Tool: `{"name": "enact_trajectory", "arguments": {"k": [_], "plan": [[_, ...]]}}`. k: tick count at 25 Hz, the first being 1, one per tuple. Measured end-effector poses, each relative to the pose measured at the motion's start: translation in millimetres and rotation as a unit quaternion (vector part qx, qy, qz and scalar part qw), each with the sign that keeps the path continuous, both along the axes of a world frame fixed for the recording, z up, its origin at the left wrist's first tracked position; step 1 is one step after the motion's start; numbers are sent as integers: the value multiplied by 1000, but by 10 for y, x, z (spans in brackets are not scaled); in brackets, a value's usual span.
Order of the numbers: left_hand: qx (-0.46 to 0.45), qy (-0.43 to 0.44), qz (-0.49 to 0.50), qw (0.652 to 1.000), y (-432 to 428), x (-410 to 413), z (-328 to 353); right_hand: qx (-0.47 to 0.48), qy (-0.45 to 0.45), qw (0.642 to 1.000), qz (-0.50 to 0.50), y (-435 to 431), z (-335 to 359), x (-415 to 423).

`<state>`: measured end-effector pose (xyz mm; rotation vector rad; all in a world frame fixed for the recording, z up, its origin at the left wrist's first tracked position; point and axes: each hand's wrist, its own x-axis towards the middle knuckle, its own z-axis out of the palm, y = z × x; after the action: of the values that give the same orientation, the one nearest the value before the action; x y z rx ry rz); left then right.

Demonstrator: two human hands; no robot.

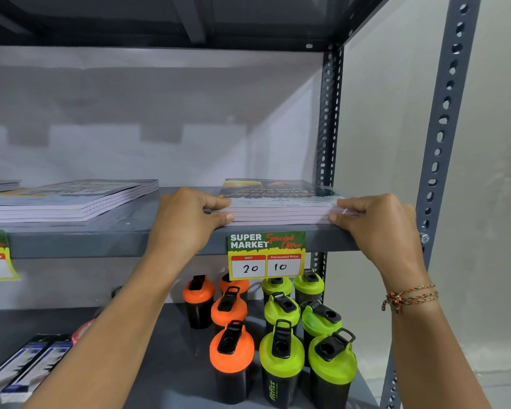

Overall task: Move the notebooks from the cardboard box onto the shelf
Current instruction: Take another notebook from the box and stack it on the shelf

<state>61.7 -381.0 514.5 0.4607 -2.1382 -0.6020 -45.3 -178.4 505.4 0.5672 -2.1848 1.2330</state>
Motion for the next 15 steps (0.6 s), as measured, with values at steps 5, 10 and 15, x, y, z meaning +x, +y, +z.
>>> {"name": "enact_trajectory", "arguments": {"k": [5,10,15], "plan": [[-14,4,-2,1000,-8,4,-19,5,6,1000,-3,-1,-20,-29],[-37,-8,-2,999,7,14,-27,24,2,1000,-1,14,4,-19],[-52,-37,-14,998,-25,31,10,54,2,999,3,35,46,-15]]}}
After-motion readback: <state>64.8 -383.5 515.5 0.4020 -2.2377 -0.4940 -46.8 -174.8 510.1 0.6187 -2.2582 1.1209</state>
